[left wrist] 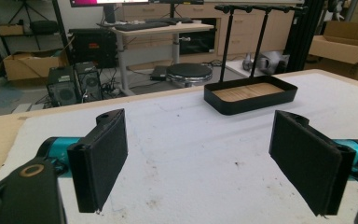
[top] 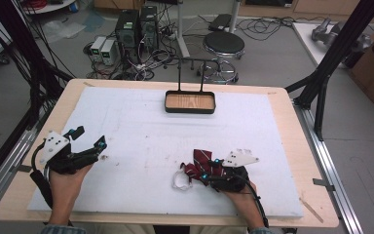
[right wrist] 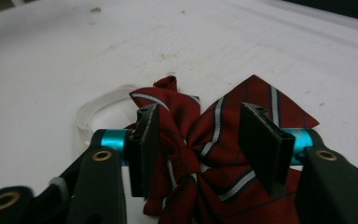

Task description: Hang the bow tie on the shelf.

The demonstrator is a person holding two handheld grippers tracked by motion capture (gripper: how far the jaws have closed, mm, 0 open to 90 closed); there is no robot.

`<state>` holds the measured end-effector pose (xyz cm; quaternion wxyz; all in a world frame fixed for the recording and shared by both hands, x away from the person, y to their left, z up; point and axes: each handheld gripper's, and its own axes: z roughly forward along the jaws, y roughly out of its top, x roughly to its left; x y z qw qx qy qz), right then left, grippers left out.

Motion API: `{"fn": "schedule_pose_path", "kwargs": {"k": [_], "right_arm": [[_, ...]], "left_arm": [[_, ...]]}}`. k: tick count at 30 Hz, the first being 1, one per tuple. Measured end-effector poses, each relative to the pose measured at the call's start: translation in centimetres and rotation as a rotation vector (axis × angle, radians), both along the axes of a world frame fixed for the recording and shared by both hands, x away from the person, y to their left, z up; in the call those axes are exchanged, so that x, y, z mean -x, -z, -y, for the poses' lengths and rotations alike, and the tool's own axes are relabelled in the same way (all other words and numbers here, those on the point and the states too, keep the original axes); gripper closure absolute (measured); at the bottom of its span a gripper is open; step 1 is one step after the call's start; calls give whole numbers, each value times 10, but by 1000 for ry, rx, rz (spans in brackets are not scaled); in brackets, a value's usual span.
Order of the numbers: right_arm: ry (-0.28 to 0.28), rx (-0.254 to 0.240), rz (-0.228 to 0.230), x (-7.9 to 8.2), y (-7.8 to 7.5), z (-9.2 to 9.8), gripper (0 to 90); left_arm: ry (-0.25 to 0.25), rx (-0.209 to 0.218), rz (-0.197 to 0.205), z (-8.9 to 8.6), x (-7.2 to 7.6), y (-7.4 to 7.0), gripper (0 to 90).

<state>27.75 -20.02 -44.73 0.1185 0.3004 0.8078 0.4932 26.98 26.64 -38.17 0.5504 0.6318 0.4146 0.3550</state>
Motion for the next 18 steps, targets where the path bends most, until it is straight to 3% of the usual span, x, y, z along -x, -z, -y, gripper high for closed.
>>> {"fn": "schedule_pose_path", "kwargs": {"k": [7,18], "right_arm": [[-25,35,-14,-1,1,-4,612],[-36,96,-64,-4,2,-11,662]], "left_arm": [[4,-2,-1,2,0,0,196],[8,-7,2,3,0,0,196]]}}
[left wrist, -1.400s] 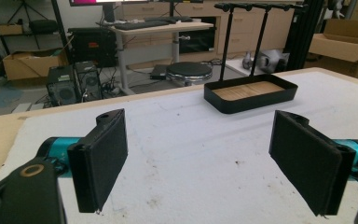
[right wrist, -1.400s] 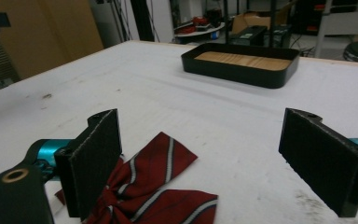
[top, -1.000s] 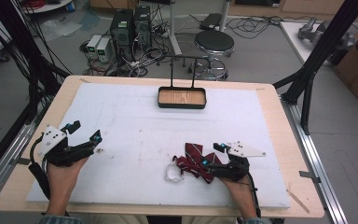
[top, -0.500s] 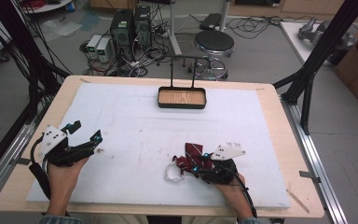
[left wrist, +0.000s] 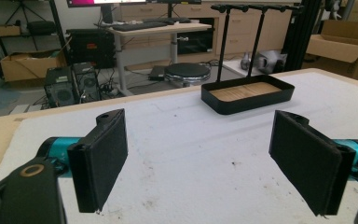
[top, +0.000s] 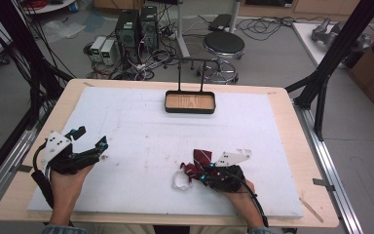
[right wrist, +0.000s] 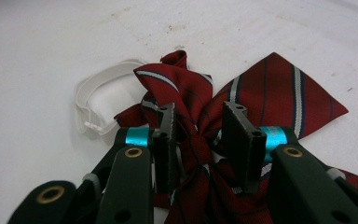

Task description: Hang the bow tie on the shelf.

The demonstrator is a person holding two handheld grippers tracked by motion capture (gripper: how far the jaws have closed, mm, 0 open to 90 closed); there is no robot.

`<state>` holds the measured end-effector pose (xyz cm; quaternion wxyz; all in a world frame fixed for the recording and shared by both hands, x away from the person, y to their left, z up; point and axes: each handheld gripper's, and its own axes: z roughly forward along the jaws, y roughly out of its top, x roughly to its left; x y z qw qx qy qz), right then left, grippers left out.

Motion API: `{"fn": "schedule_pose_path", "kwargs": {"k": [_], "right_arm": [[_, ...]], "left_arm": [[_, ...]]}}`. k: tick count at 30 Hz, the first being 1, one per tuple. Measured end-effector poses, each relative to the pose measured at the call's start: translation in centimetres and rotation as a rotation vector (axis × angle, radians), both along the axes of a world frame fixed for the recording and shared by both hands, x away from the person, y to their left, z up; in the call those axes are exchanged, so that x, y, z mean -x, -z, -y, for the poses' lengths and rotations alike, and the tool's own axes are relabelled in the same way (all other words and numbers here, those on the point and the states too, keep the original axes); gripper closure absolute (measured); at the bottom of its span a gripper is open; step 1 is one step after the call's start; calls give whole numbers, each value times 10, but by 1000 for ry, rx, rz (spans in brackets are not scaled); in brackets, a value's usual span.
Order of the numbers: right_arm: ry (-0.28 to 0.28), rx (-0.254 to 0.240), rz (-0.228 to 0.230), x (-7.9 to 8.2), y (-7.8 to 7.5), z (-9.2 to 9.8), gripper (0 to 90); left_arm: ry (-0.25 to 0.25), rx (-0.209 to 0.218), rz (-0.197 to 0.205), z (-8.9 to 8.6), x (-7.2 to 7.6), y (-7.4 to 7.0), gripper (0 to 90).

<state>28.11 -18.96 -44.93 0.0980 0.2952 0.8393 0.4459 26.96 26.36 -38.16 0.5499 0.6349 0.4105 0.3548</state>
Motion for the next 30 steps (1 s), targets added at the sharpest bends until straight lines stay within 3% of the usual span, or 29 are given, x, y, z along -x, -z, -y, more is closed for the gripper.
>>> {"fn": "schedule_pose_path", "kwargs": {"k": [4,11,18,30], "right_arm": [[-6,32,-2,-1,1,-3,680],[-11,42,9,0,1,-4,753],[19,-3,26,3,-1,1,766],[140,-90,149,3,-15,16,767]], "left_arm": [[2,3,0,1,0,0,197],[-1,1,-1,0,0,0,197],[-3,2,2,1,0,0,197],[5,9,14,1,1,-2,197]]}}
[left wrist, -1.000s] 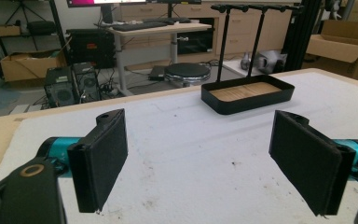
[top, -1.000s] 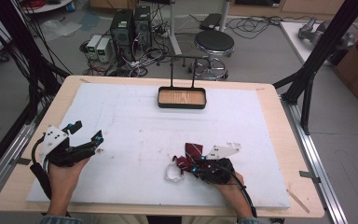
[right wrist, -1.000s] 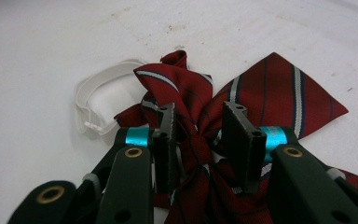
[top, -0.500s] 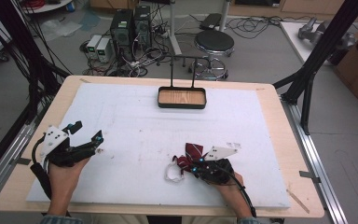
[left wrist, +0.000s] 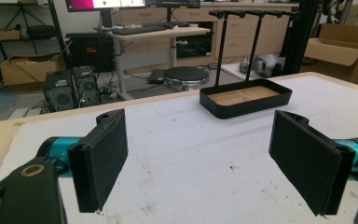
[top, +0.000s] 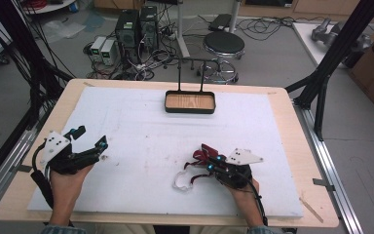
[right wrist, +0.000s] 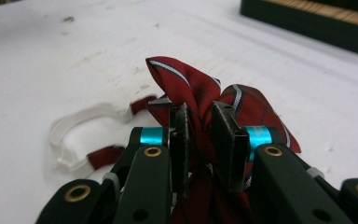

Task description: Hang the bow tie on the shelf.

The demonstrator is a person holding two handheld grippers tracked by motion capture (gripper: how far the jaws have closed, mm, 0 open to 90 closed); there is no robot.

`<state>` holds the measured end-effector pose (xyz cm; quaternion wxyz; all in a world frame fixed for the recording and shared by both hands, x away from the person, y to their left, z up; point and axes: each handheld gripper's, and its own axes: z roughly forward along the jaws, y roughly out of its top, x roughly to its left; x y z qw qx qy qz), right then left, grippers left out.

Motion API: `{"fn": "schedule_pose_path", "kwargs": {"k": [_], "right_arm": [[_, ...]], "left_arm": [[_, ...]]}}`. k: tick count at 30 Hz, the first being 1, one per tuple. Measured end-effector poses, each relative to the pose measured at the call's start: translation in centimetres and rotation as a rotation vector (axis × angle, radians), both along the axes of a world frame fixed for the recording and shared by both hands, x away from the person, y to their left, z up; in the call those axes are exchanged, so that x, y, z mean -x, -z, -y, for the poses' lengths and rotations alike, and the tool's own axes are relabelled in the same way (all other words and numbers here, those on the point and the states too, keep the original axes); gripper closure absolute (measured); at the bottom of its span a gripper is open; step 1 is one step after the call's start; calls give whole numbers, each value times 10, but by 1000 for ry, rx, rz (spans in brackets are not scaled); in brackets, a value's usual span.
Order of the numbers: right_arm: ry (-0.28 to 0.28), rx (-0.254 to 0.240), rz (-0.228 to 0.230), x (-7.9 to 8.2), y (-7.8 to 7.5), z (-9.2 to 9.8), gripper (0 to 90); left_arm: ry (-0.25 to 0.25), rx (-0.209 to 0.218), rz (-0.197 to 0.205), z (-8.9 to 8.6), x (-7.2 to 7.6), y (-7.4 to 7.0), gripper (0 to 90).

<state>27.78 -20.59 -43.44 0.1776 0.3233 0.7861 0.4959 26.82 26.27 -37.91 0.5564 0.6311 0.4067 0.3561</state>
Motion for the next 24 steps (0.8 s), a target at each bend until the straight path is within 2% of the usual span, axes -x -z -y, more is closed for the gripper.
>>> {"fn": "schedule_pose_path", "kwargs": {"k": [5,12,16,22,24], "right_arm": [[24,-24,18,-5,-5,2,767],[61,-64,49,-30,-24,8,767],[96,-56,72,-43,-32,11,767],[122,-38,106,-55,-46,13,767],[138,-38,125,-61,-56,15,767]], "left_arm": [[4,1,-1,0,-1,0,198],[11,-3,-6,2,-2,2,197],[14,-19,-4,4,-3,2,197],[21,-6,2,5,-2,1,198],[23,-5,3,5,-2,0,198]]}}
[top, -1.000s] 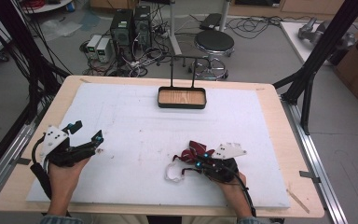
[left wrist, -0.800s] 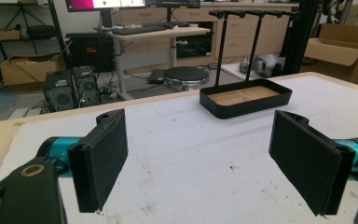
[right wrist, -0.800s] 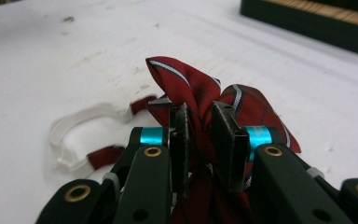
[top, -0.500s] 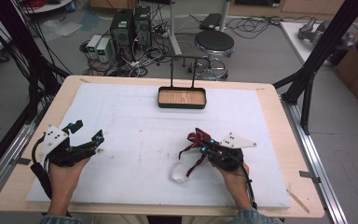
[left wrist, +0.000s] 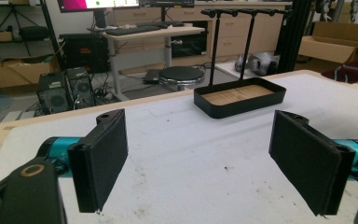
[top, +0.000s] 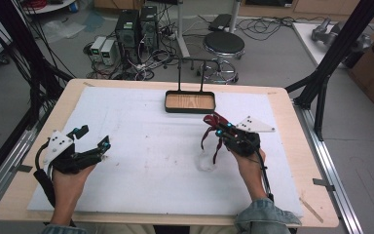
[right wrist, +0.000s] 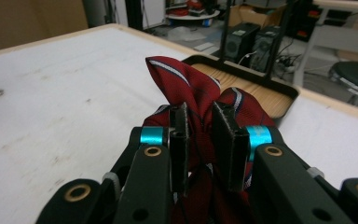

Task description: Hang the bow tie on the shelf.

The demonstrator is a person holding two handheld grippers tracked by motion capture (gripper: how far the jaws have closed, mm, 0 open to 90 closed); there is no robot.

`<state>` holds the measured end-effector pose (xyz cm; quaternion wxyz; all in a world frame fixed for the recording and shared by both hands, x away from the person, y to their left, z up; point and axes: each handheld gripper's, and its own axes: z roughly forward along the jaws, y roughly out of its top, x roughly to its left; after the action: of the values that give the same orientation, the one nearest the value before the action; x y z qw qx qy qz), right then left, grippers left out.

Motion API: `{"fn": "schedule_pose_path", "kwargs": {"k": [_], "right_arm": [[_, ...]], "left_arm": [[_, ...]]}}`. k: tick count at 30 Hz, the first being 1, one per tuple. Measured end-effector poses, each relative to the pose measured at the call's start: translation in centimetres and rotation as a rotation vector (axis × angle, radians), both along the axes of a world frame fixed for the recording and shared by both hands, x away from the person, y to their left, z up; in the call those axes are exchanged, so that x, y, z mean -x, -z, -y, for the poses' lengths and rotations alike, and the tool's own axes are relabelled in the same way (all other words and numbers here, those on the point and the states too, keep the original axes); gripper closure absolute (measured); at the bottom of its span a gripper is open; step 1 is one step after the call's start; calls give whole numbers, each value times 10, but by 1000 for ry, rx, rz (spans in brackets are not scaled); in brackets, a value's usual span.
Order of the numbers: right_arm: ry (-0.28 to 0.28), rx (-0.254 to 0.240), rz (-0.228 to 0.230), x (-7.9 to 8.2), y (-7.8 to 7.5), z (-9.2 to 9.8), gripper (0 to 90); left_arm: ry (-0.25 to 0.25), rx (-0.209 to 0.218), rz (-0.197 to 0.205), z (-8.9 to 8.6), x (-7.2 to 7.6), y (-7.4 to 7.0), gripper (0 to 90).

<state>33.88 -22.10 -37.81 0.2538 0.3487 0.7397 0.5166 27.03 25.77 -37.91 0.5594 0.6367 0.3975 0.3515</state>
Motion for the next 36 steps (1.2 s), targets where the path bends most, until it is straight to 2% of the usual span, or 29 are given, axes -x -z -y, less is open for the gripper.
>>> {"fn": "schedule_pose_path", "kwargs": {"k": [1,2,3,4,7,16,20,25,26,34,36], "right_arm": [[9,0,18,-3,-5,1,767],[9,0,18,-3,-5,1,767],[26,3,28,-7,-13,2,767],[26,3,28,-7,-13,2,767],[54,5,57,-18,-25,4,767],[90,-5,78,-41,-37,7,766],[96,6,88,-52,-43,7,766],[114,15,121,-68,-55,1,766],[119,22,109,-71,-56,0,766],[143,21,113,-92,-61,-1,766],[157,7,112,-99,-63,0,766]], "left_arm": [[1,0,-1,0,0,0,200],[1,1,-3,0,0,0,200],[3,1,-4,-1,-1,1,203],[3,1,-6,-1,-1,1,203],[7,2,-10,0,-2,3,203],[16,-3,-21,1,-4,7,203],[23,-2,-25,2,-5,7,203],[38,5,-27,6,-6,8,203],[41,7,-26,6,-5,8,203],[43,19,-21,4,-4,6,203],[43,19,-22,4,-5,6,203]]}}
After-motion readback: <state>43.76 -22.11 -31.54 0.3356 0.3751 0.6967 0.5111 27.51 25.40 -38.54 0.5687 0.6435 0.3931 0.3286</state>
